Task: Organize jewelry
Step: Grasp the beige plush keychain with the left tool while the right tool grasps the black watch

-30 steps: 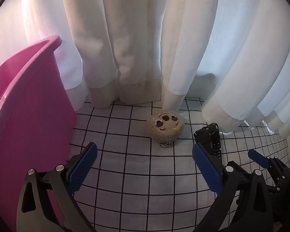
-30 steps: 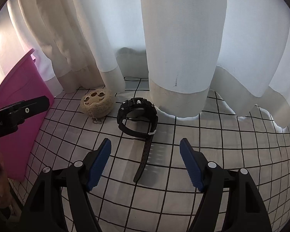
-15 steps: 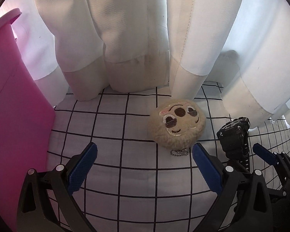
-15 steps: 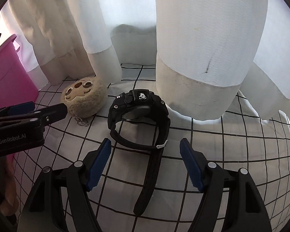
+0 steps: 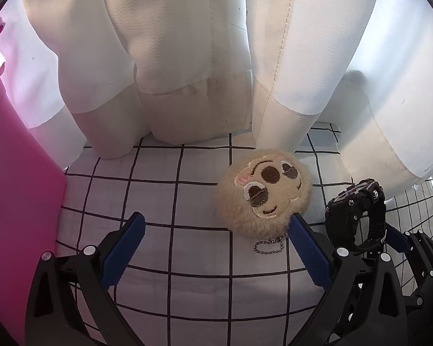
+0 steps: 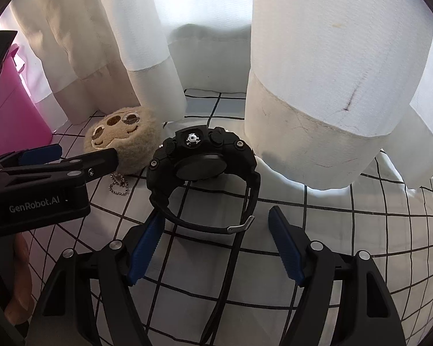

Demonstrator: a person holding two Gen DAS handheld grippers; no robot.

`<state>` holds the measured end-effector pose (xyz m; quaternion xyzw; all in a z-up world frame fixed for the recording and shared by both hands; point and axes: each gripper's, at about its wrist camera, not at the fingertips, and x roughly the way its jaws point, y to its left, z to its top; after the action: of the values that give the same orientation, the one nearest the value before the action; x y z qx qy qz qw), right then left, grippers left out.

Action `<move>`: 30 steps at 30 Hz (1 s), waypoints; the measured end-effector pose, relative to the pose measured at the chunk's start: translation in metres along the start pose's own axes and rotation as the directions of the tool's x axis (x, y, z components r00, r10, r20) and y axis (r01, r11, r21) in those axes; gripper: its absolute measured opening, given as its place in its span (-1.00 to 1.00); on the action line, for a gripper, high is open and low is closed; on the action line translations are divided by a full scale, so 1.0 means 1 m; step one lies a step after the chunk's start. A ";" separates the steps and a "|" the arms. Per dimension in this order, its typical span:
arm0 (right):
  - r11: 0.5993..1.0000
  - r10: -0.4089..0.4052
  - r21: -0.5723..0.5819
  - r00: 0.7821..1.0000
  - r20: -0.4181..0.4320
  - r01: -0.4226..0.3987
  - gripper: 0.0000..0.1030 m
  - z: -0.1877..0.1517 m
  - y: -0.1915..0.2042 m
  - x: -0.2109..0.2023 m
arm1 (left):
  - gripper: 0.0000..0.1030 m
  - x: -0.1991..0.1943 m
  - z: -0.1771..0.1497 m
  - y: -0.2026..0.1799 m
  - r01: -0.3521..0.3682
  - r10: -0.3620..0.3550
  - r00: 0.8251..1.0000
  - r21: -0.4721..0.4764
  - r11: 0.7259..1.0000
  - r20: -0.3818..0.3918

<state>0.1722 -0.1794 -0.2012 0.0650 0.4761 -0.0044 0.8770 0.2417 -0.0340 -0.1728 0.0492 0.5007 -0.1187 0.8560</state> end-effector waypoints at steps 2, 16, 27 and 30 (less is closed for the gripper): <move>1.000 0.001 0.021 1.000 0.010 -0.001 0.36 0.002 -0.002 0.002 | 0.90 0.001 -0.001 -0.001 -0.003 0.003 1.000 0.002 1.000 0.001; 0.998 0.057 -0.034 0.996 0.073 -0.054 -0.19 -0.006 -0.007 -0.008 | 0.27 0.022 0.003 0.006 0.126 -0.126 0.992 -0.067 0.990 -0.002; 0.996 0.085 -0.021 0.990 0.114 -0.083 -0.91 -0.015 -0.021 -0.028 | -0.47 -0.004 -0.016 0.003 0.155 -0.154 0.987 -0.035 0.987 0.037; 0.995 0.095 -0.028 0.988 0.124 -0.092 -0.92 -0.019 -0.024 -0.036 | -0.47 -0.016 -0.021 0.005 0.149 -0.147 0.988 -0.030 0.988 0.055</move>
<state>0.1349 -0.2024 -0.1842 0.0770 0.4168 0.0378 0.9050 0.2184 -0.0224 -0.1696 -0.0058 0.4824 -0.1746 0.8584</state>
